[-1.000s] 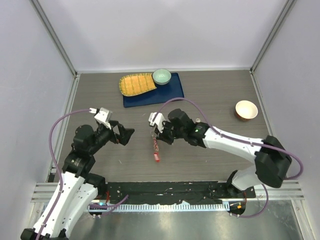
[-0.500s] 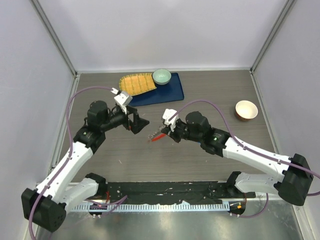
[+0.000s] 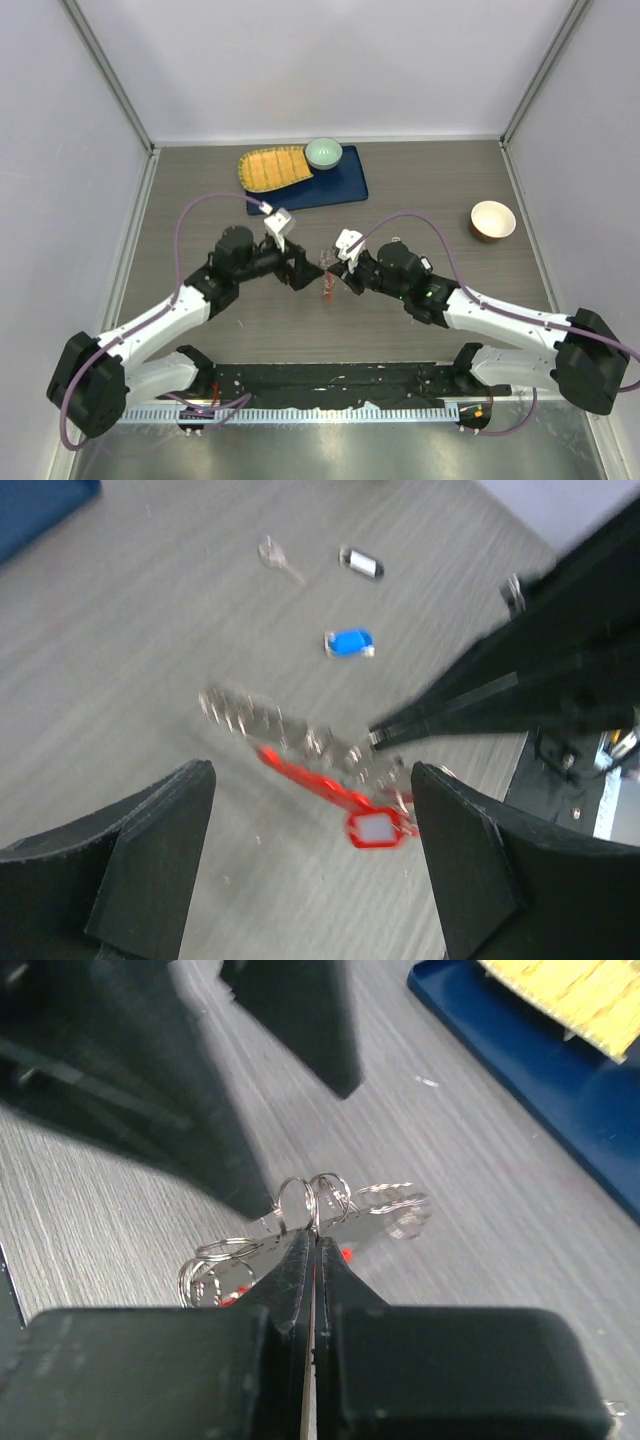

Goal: Put the keys on the keyring

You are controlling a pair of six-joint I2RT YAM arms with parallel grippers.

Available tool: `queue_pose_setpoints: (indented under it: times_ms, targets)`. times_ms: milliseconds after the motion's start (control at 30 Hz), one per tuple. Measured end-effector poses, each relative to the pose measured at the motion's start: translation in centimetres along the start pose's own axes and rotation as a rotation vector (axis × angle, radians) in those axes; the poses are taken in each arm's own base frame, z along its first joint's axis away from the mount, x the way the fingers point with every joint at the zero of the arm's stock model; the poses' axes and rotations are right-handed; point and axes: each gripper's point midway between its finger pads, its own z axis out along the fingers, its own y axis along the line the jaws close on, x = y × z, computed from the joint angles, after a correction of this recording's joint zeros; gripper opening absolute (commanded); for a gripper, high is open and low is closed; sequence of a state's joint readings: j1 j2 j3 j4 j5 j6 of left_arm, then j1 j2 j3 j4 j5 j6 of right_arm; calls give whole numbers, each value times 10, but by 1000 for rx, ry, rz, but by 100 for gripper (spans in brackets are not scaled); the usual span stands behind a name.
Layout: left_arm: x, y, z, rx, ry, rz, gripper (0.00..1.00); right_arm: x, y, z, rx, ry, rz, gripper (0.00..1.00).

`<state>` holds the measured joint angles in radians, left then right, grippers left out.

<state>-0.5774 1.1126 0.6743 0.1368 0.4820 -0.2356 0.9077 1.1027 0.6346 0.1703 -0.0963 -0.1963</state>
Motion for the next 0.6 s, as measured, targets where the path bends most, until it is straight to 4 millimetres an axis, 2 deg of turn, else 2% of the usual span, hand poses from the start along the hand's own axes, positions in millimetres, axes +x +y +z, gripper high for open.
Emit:
queue_pose_setpoints:
  times_ms: [133, 267, 333, 500, 600]
  targets:
    - [52, -7, -8, -23, -10, -59, 82, 28, 9, 7, -26, 34, 30, 1]
    - [89, -5, -13, -53, -24, -101, 81, 45, 17, 8, -55, 50, 54, 1]
    - [97, -5, -12, -62, -28, -109, 80, 47, 19, 7, -62, 49, 58, 1]
    - [96, -8, -4, -46, -78, -108, 74, 46, 24, 8, -80, 19, 75, 1]
    - [104, -9, 1, -35, -69, -113, 71, 50, 28, 7, -96, 14, 85, 1]
